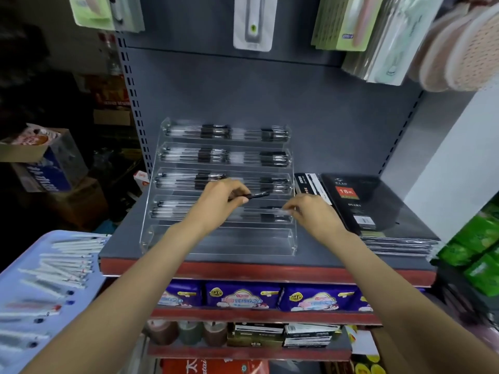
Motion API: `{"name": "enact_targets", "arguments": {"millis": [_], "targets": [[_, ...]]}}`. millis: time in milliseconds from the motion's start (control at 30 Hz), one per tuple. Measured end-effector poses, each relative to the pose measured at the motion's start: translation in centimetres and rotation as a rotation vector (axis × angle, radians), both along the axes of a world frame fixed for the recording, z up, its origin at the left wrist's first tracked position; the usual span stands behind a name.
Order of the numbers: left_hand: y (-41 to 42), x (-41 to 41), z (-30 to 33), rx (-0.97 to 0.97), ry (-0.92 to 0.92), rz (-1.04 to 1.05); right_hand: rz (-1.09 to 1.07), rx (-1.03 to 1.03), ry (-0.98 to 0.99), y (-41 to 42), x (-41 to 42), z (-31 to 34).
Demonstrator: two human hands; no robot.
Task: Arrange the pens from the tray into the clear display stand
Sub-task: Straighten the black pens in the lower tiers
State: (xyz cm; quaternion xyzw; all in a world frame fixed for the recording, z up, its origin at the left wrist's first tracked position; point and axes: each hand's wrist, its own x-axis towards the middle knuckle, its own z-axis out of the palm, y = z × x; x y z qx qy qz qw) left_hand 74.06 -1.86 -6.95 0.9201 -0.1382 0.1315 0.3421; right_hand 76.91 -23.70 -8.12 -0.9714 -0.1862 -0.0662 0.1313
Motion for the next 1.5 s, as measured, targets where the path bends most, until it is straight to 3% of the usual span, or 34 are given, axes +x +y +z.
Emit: {"name": "enact_targets", "arguments": {"millis": [100,233,433,700,967,1333,1500], "targets": [[-0.5,0.5,0.0,0.047,-0.003,0.002,0.067,-0.103,-0.014,-0.3,-0.2,0.2],[-0.9,1.3,-0.4,0.104,0.008,-0.001,0.111,-0.062,-0.013,-0.7,-0.1,0.1],[-1.8,2.7,-1.4,0.182,0.093,-0.004,-0.031,0.373,-0.071,-1.8,0.6,0.1],[-4.4,4.0,-2.5,0.329,0.082,0.027,-0.119,0.526,0.244,-0.9,1.0,-0.8],[-2.9,4.0,-2.8,0.360,0.107,-0.057,-0.191,0.668,0.370,-0.9,1.7,-1.4],[-1.3,3.5,-2.7,0.368,0.176,-0.199,-0.394,1.026,0.677,0.2,2.4,-0.6],[-1.1,3.3,-2.6,0.370,0.191,-0.230,-0.431,0.999,0.697,0.4,2.4,-0.6]]}}
